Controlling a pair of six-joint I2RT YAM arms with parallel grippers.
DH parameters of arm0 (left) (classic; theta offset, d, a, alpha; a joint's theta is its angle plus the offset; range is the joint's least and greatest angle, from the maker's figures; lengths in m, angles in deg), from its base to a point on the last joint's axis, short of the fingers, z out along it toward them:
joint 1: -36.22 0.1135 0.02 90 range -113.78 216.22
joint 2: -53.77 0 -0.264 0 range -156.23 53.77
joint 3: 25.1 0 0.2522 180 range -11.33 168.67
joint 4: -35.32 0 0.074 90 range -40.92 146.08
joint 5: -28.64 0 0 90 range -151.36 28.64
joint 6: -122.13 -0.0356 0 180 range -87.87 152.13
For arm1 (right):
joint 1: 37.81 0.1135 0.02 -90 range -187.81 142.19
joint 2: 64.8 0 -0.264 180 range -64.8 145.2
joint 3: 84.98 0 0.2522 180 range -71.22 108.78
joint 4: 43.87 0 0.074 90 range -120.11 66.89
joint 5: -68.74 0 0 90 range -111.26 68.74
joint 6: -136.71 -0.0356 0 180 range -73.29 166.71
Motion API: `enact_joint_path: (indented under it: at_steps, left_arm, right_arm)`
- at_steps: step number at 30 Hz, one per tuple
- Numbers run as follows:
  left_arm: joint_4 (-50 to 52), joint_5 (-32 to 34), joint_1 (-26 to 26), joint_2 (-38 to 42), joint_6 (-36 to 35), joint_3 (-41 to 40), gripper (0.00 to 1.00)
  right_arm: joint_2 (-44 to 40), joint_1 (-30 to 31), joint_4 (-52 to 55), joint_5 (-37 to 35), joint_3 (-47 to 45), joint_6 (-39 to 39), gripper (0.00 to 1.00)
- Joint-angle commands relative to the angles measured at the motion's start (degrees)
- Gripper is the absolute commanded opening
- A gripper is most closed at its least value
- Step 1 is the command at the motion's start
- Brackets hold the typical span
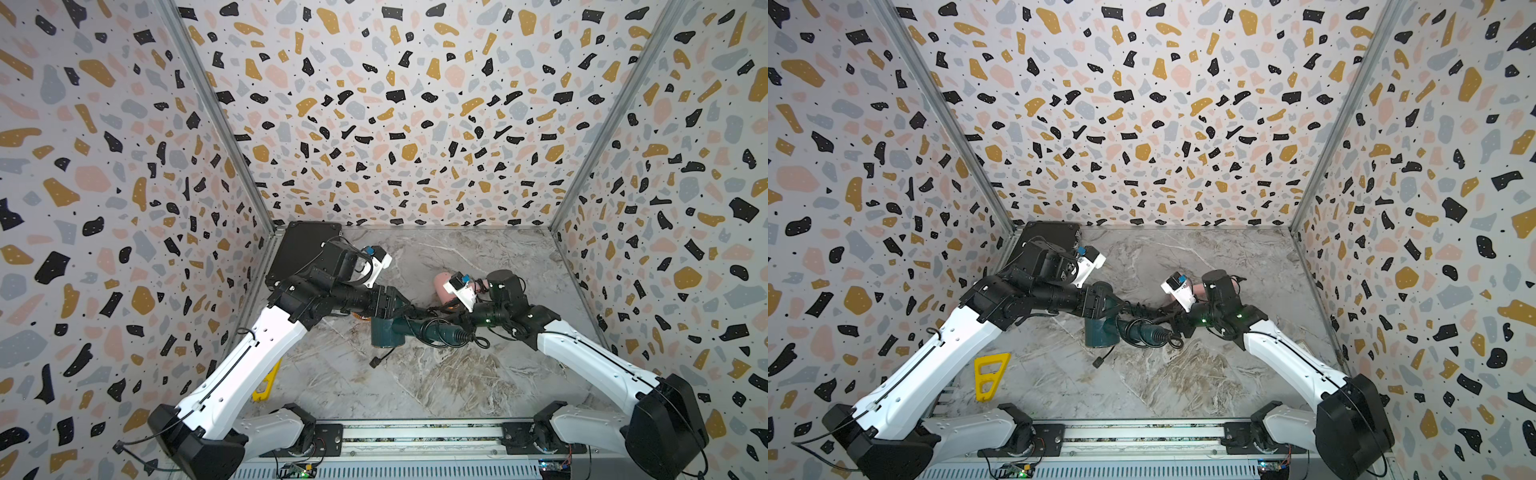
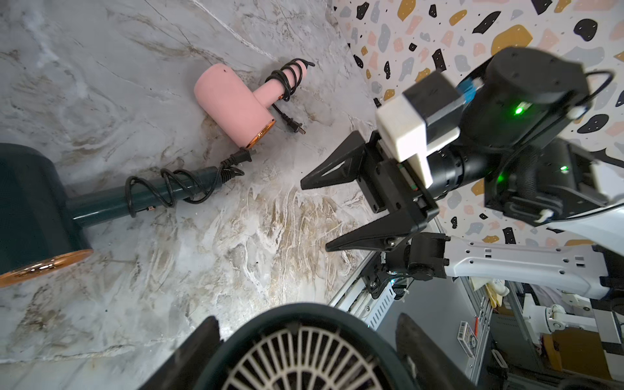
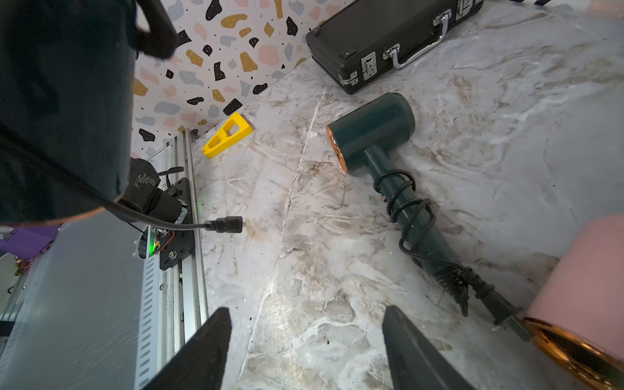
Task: Wrap the cord around the hair dryer
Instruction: Wrap the power cord around the hair dryer.
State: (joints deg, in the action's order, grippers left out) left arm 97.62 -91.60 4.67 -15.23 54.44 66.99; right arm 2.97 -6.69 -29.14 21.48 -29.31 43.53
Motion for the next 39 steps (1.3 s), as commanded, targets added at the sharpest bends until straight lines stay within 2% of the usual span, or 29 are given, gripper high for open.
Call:
enact_joint_path:
  at_steps: [1, 4, 9, 22, 27, 33, 36, 39]
  left_arm:
    - [1.70, 0.05, -0.10, -0.34, 0.93, 4.91, 0.00]
    - [4.04, 0.67, -0.10, -1.76, 0.79, 7.95, 0.00]
    - [6.63, -0.03, -0.09, -3.93, 0.46, 11.64, 0.00]
    - [7.98, 1.93, -0.14, -4.96, 1.22, 13.82, 0.00]
    - [7.07, 2.74, -0.08, -4.89, 2.71, 13.75, 0.00]
    - [5.53, 2.08, 0.00, -4.83, 4.26, 13.94, 0.00]
    - [5.35, 2.18, 0.01, -4.61, 4.50, 14.14, 0.00]
    - [4.85, 1.91, 0.05, -4.49, 4.80, 14.07, 0.00]
  right_arm:
    - [-2.87, 2.04, -16.15, 0.75, -5.57, -6.55, 0.74]
    - [-3.52, 4.33, -19.76, 0.25, -8.63, -6.99, 0.74]
    - [-2.96, 4.92, -23.21, 1.89, -10.92, -8.16, 0.74]
    - [0.58, 9.10, -29.46, 3.20, -10.93, -11.14, 0.74]
    - [3.06, 12.33, -36.10, -0.50, -12.36, -14.84, 0.74]
    - [8.45, 13.71, -40.63, -9.64, -13.19, -14.86, 0.73]
    - [11.66, 13.71, -44.02, -9.08, -12.78, -16.34, 0.66]
    - [14.34, 13.71, -48.21, -7.80, -12.77, -18.72, 0.63]
